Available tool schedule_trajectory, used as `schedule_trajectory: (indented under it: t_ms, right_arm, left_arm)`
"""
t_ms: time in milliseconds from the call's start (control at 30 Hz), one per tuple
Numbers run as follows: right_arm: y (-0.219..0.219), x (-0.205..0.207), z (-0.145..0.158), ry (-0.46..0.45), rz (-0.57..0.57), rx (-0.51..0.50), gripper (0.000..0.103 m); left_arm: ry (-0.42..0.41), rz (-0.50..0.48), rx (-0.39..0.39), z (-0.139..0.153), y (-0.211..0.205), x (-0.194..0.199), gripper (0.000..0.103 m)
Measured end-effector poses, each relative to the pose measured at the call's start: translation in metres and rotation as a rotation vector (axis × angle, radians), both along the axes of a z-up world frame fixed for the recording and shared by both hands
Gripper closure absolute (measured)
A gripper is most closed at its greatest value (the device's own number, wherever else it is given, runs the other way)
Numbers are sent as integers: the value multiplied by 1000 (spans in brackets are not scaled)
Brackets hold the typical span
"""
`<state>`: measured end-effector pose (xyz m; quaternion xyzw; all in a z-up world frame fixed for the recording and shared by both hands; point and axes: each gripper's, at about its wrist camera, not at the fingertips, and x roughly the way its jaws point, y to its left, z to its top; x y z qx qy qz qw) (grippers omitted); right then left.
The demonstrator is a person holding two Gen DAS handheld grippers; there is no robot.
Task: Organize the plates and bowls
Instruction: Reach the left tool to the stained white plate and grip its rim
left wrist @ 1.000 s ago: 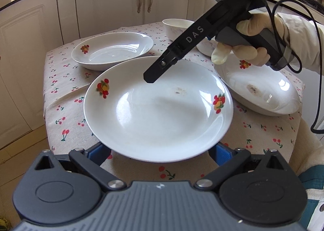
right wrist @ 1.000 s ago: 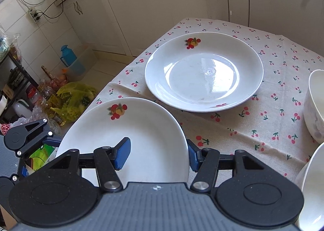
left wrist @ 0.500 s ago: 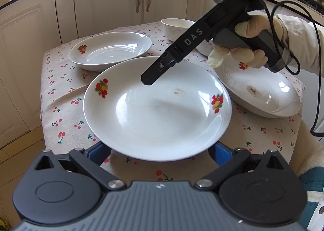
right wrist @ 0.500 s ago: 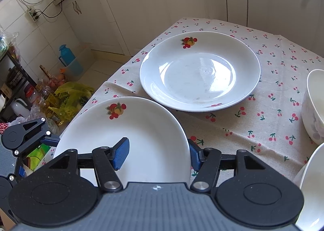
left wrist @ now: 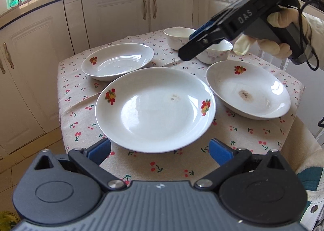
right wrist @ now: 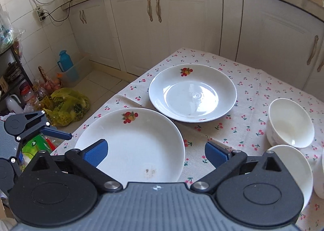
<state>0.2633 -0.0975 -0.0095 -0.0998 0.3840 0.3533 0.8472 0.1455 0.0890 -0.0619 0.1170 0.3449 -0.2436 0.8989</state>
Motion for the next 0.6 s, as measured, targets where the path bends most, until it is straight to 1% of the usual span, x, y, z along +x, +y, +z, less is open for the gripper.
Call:
schedule_trajectory:
  t_ms: [67,167,300,333,467,567,600]
  right_arm:
    - [-13,-17,7,-23,-16,7,0]
    - [-38,-43,12,-52,-52,7,0]
    - [-72,-76,9,-65,-107,12,0]
    - [-81,-85,7,-66,-119,11,0]
    - [-111,-119,-3,-92,-152,-4,0]
    - [-129,-141,-15,-99,-165,-8,0]
    - [-134,-146,-19,-94,-170,-7,0]
  left_arm:
    - [-15,14,20,5,-6,-7,1]
    - [-12,28,62,11,-17,-14,1]
    - [-66,10,76,16,-30,-29,1]
    - [-65,13,70,17,-34,-32,1]
    - [-19,27,51,19,-47,-36,1]
    - [19,70,-1,20,-54,-35,1]
    - [21,77,-19,22,-56,-35,1]
